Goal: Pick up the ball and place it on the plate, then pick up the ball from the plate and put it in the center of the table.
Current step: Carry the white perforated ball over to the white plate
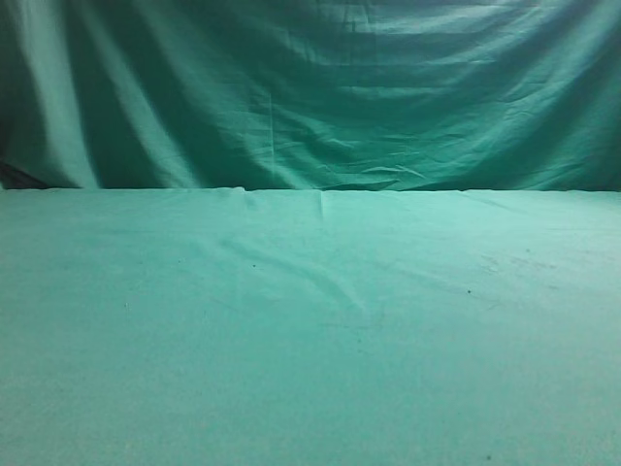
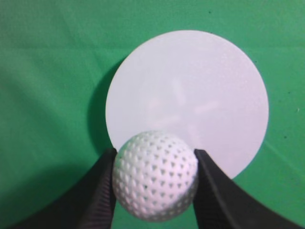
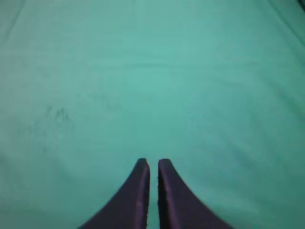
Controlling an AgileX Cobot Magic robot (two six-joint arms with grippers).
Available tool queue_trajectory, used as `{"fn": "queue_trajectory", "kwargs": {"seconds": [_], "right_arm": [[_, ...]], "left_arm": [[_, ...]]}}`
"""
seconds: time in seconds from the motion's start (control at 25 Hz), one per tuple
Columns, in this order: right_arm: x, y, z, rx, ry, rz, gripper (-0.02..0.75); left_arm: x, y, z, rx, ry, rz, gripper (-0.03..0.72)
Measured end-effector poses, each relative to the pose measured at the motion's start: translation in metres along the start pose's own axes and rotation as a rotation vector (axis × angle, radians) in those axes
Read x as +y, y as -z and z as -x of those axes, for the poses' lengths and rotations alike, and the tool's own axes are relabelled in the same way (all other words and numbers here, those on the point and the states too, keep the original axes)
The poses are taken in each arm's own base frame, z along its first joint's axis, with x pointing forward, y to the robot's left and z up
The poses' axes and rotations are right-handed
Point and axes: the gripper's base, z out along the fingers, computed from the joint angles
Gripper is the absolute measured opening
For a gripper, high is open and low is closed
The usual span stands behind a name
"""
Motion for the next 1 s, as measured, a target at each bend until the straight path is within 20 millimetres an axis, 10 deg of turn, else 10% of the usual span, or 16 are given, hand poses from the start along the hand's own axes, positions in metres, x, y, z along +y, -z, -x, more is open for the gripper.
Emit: {"fn": "queue_trajectory", "kwargs": {"seconds": [0.8,1.0], "right_arm": [[0.012,-0.013,0.032,0.202,0.202,0.090,0.070],[0.013,-0.013,0.032,0.202,0.179,0.108,0.070]], "left_arm": [[-0.002,-0.029,0.001,0.028,-0.022,0.000,0.311],[-0.006,-0.023,0.010,0.022,0.061,-0.055,0.617]]}}
